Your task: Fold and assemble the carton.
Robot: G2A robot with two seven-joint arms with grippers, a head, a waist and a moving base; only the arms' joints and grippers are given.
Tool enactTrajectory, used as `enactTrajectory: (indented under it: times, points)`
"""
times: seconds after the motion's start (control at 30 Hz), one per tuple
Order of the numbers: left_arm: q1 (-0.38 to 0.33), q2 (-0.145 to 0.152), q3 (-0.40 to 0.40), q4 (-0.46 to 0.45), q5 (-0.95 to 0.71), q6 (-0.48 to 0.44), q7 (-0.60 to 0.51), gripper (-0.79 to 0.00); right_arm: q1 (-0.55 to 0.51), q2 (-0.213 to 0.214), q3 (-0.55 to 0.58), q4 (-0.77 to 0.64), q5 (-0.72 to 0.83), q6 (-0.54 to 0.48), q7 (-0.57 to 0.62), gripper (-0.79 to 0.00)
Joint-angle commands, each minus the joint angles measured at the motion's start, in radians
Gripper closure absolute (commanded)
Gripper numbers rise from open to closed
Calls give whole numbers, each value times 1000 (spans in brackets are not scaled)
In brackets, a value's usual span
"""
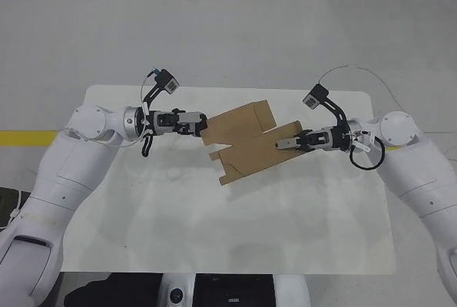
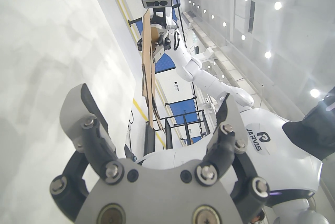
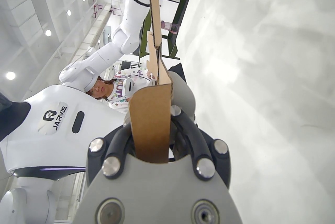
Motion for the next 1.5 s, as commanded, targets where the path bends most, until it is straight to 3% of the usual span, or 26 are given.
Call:
enactTrajectory:
  times: [0.0,0.6,1.17,1.47]
  points:
    - [3,-5,5,-11,0,3,12,-785,-3,-3,3,-11,-18,9,-31,0]
    - [19,-21,-34,-11,4,6,30,-785,-39,-20,46,-32,-122,65,-172,0]
    - [40,-20,-111,-55,-22,31,7,-785,-58,-36,70,-42,-207,93,-201,0]
    - [26,-36,-86,-31,21,36,27,-785,-61,-46,86,-65,-212,92,-199,0]
